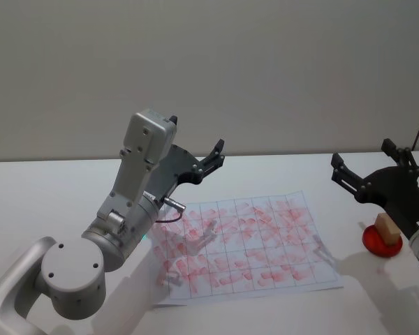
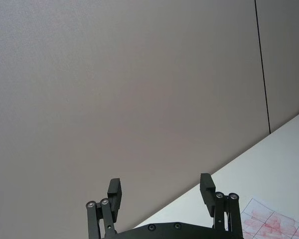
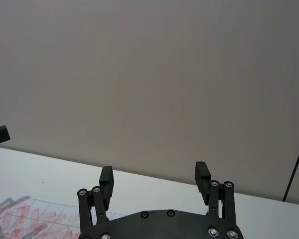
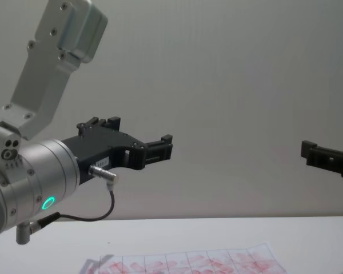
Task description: Use the one hand to pick up the stamp and affix it onto the A4 paper.
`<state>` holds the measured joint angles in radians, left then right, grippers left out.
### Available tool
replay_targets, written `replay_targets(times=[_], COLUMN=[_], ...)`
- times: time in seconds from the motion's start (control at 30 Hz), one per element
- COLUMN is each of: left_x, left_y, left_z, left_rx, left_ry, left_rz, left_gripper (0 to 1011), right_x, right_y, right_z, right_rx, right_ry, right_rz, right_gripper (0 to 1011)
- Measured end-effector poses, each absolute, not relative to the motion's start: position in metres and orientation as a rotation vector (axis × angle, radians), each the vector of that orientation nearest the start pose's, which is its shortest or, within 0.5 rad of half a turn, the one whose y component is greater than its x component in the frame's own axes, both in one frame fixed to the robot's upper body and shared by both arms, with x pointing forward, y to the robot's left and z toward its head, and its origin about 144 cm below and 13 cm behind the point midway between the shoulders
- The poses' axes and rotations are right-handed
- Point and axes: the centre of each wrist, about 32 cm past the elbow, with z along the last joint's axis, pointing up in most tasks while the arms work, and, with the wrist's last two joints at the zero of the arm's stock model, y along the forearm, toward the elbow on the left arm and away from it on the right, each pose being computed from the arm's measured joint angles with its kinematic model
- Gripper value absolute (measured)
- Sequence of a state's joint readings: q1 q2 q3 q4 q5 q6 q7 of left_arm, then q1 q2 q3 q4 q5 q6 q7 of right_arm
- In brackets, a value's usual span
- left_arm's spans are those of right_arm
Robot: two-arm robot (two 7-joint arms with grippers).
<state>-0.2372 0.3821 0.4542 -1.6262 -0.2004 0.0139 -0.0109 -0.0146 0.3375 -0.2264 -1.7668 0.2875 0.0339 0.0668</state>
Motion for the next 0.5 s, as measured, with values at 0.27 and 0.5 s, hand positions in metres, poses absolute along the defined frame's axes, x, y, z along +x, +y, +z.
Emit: replay_targets(times=[0.27,0.5], left_x=[0.4920,0.4920], left_y=[0.1984,0.1984], left_z=[1.2044,1.2044], left_rx=[0.061,0.061], left_ry=[-0.268,-0.268], left_rz=[1.124,1.124], left_gripper=[1001,1001], right_x=[0.4433,0.4433], right_y=[-0.2371,-0.2371], right_z=[1.1888,1.1888], right_rx=[0.026,0.026], right_ry=[-0.075,-0.075], right_rz=[-1.229,-1.229], right_gripper=[1003,1004])
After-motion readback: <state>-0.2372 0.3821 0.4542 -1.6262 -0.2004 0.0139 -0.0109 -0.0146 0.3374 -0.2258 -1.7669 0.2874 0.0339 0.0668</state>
